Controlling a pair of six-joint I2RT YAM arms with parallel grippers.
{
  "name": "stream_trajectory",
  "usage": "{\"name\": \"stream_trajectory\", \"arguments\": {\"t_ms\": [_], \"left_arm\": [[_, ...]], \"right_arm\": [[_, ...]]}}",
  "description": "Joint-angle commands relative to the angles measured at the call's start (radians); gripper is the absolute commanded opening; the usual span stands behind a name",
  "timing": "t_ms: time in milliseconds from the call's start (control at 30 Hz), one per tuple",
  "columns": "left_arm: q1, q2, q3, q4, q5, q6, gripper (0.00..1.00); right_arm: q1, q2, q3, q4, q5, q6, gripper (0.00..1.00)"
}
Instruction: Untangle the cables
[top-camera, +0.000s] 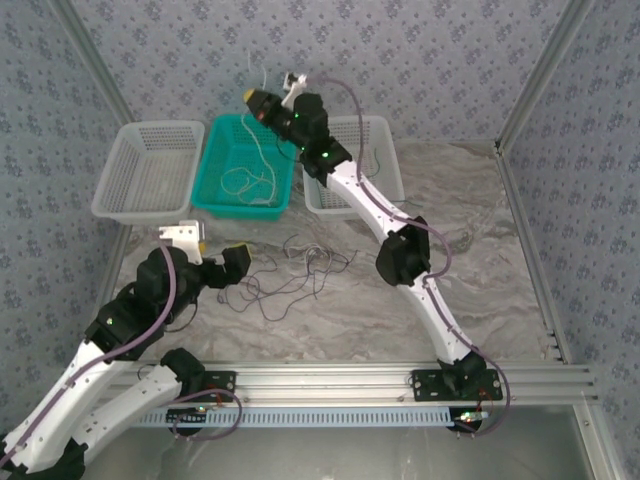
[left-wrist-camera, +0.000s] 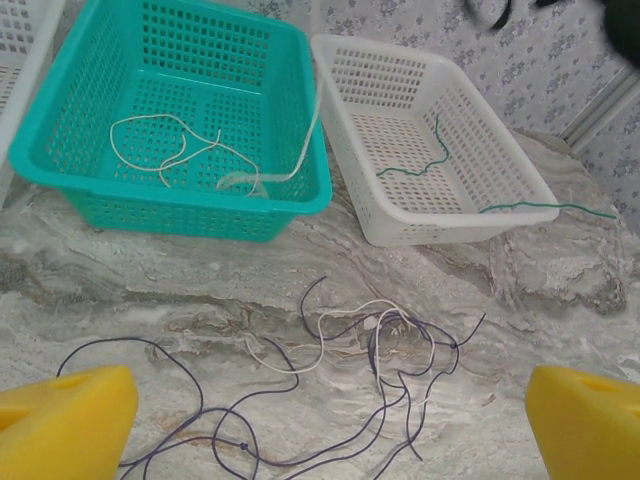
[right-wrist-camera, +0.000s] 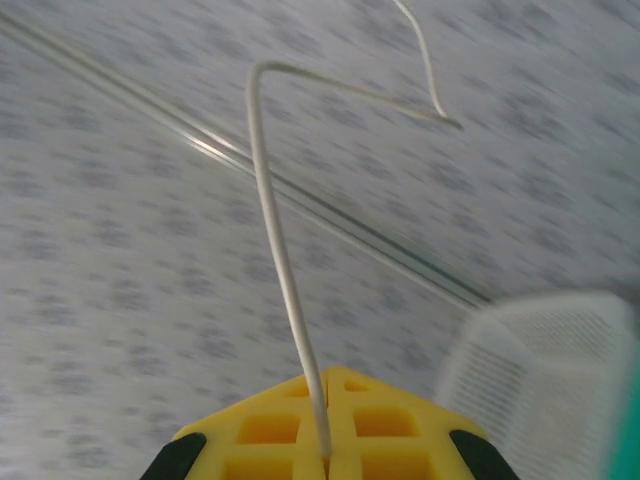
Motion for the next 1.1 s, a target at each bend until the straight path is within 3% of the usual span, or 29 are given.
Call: {"name": "stream_trajectory", "arguments": {"t_ms": [0, 133, 167, 233, 300, 367, 400, 567, 667, 867, 933, 1067], "left_arm": [[0.006, -0.009, -0.007, -0.01, -0.007, -0.016, 0.99], [0.007, -0.006, -0.007, 0.001, 0.01, -0.028, 0.99], [0.006, -0.007, -0.003, 0.0, 0.017, -0.03, 0.99], [0.006, -0.008, 0.003, -0.006, 0.027, -0.031, 0.99], [0.006, -0.007, 0.013, -0.023, 0.036, -0.028, 0.99], [0.006, 0.002, 0.033, -0.043, 0.041, -0.026, 0.99], [0.006, 0.008, 0.046, -0.083, 0.047, -0.029, 0.99], [0.006, -0.004, 0.042, -0.074, 0.108, -0.044, 0.99], [0.006, -0.004, 0.024, -0.062, 0.119, -0.07, 0.99], [0.006, 0.038, 0.004, -0.055, 0.17, -0.077, 0.99], [0.006, 0.077, 0.003, -0.055, 0.198, -0.075, 0.99], [0.008, 0.185, 0.002, 0.008, 0.249, -0.095, 0.99]], "right_arm": [[0.037, 0.0, -0.012, -0.176, 0.021, -0.122, 0.0], [0.065, 0.004, -0.034, -0.341, 0.079, -0.163, 0.0], [0.068, 0.003, -0.04, -0.358, 0.064, -0.175, 0.06], [0.074, -0.005, -0.032, -0.414, 0.063, -0.187, 0.34], [0.08, -0.035, -0.006, -0.484, 0.101, -0.188, 0.72], [0.09, -0.085, 0.024, -0.565, 0.156, -0.218, 0.95], [0.097, -0.119, 0.036, -0.607, 0.196, -0.24, 1.0], [0.102, -0.314, -0.007, -0.801, 0.318, -0.328, 1.0], [0.109, -0.478, -0.149, -0.867, 0.327, -0.39, 1.0], [0.119, -0.98, -0.722, -0.813, 0.236, -0.471, 1.0], [0.121, -1.174, -0.967, -0.753, 0.231, -0.438, 1.0], [0.128, -1.458, -1.292, -0.703, 0.25, -0.327, 0.99]]}}
